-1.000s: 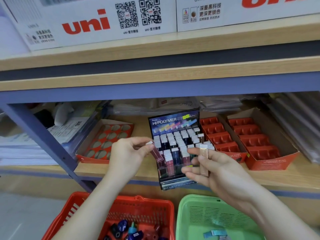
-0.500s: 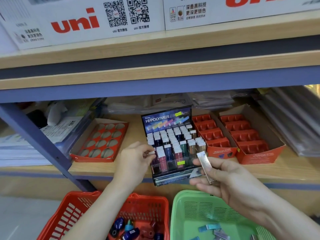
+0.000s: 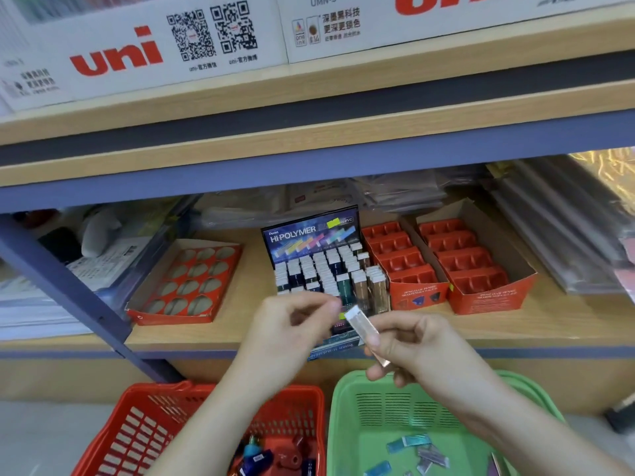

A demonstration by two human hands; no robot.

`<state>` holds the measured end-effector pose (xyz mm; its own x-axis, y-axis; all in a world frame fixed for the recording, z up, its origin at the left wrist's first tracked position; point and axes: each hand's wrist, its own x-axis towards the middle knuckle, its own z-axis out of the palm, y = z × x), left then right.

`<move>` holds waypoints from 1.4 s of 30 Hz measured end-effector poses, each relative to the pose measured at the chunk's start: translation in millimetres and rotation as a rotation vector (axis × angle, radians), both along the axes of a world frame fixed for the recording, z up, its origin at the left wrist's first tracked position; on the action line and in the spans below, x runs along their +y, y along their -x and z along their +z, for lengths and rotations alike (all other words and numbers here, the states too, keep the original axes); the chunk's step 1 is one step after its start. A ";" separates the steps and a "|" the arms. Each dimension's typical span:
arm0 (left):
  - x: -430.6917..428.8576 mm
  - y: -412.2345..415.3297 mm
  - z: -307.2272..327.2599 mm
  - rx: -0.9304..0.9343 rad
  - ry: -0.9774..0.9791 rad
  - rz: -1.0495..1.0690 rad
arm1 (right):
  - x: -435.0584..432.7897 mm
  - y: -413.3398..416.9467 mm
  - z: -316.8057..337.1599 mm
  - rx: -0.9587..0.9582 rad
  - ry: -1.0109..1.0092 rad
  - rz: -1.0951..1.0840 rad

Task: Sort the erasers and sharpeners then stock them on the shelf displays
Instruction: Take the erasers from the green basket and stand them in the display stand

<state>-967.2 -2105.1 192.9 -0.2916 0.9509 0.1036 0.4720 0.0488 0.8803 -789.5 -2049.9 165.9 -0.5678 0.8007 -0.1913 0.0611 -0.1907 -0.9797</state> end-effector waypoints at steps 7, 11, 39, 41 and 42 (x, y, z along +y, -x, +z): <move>14.4 -17.2 -3.0 -0.207 0.013 0.072 | 8.9 -8.2 -4.3 -0.113 -0.160 -0.089; 43.1 -12.2 0.4 0.074 -0.092 0.223 | 23.5 -17.9 -12.8 -0.303 -0.250 -0.174; 64.3 -17.2 -27.6 0.792 -0.374 0.017 | 39.1 -46.8 -38.4 -0.580 -0.371 0.090; 40.8 -23.2 -34.4 0.702 -0.402 -0.065 | 40.4 -67.5 -42.0 -0.670 -0.374 0.132; 29.5 -25.8 -45.0 0.664 -0.367 -0.128 | 39.6 -77.7 -46.4 -0.726 -0.377 0.157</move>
<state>-941.4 -2075.6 147.9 0.0515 0.8438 0.5342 0.8893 -0.2821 0.3599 -711.9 -2010.3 119.4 -0.5172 0.8060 -0.2879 0.7009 0.2059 -0.6829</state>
